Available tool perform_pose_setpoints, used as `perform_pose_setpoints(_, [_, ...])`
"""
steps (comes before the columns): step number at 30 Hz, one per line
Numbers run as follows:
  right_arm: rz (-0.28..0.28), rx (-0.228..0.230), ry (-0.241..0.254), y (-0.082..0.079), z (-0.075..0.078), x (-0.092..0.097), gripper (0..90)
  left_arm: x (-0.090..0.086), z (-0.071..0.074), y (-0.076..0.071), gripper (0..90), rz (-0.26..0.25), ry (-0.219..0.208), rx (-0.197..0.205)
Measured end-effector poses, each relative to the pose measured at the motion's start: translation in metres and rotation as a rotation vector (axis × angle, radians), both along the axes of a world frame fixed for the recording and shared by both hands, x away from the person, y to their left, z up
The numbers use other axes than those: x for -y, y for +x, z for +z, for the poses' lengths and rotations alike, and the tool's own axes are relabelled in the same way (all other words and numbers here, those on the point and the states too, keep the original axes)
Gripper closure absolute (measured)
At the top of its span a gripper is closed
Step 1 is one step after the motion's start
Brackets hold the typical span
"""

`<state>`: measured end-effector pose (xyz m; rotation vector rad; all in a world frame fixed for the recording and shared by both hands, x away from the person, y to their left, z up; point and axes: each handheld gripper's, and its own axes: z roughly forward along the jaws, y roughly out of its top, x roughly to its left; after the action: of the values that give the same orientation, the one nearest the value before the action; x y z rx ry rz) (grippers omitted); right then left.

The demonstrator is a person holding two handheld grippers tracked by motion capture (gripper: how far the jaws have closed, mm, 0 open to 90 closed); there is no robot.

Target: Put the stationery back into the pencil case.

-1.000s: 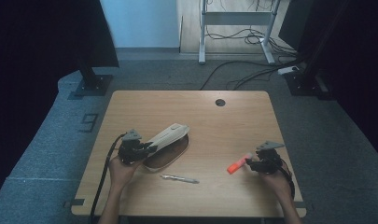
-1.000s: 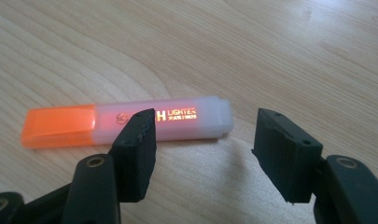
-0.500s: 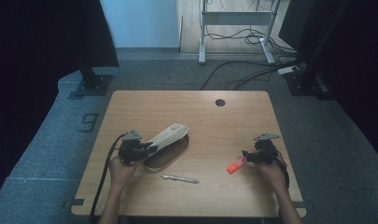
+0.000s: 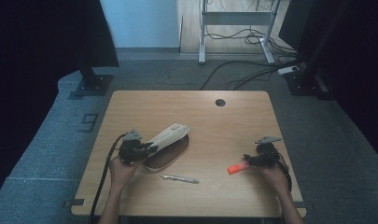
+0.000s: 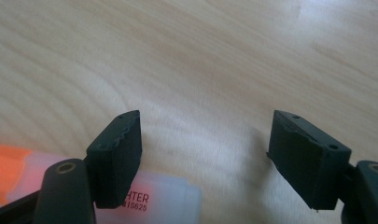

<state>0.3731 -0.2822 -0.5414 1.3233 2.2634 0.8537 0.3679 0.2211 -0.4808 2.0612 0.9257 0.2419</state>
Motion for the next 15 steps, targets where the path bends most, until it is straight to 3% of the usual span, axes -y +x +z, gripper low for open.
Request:
perform_pose_setpoints(8, [0.016, 0.003, 0.013, -0.025, -0.001, 0.007, 24.3, 0.0, 0.0, 0.0, 72.6, -0.001, 0.002, 0.002])
perform_pose_setpoints(15, [0.038, 0.02, 0.035, -0.037, 0.014, 0.012, 22.9, 0.001, 0.001, 0.0, 72.6, 0.0, 0.002, 0.002])
